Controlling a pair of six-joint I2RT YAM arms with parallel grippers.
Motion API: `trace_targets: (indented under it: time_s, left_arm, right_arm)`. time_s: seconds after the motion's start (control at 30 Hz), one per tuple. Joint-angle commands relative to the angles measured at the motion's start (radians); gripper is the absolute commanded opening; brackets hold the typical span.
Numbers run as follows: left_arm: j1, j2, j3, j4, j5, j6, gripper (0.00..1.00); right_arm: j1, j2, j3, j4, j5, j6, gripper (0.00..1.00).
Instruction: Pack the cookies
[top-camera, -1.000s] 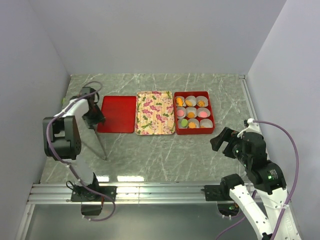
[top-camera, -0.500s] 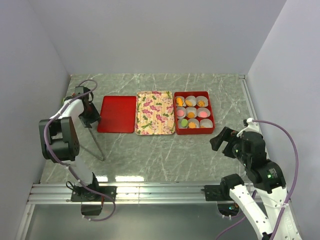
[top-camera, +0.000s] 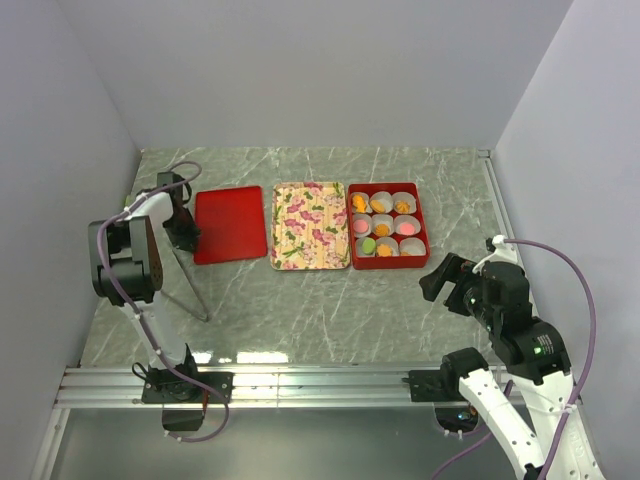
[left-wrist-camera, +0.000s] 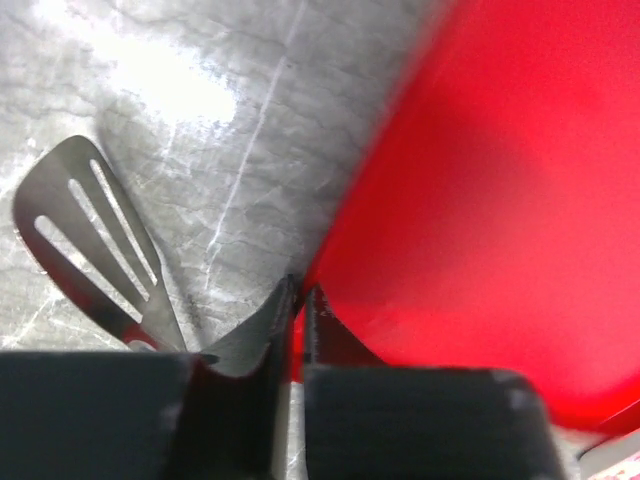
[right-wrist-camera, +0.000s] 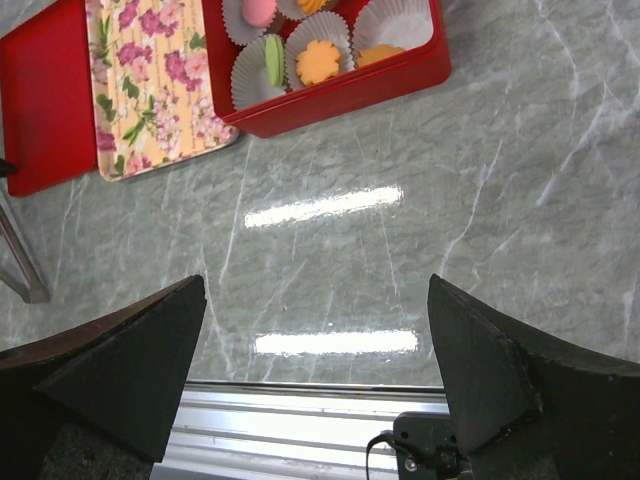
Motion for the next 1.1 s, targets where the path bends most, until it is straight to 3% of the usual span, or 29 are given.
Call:
trace_targets:
  time_s: [0.0,0.03,0.57,0.93,1.07]
  left_arm:
    - [-0.005,0.022,0.022,0.015,0.017,0.006,0.04]
    - [-0.005,0.022,0.022,0.006,0.016,0.006,0.01]
    - [-0.017,-0.249,0.172,-0.125,-0.018,-0.049,0.0]
    - [-0.083,-0.489,0.189,-0.087,-0.007,-0.048,0.01]
    - [-0.103,-0.556,0.174,-0.035,0.014,-0.025,0.0]
  right_arm:
    - [0.009,0.006,0.003,0.02,0.028,0.003,0.98]
    - [0.008,0.006,0.005,0.02,0.031,0.006,0.98]
    - [0.008,0.119,0.14,0.057,-0.043,0.003,0.97]
    - [0.009,0.296,0.307,0.184,-0.289,0.11,0.97]
    - [0.008,0.445,0.409,0.23,-0.4,0.19,0.98]
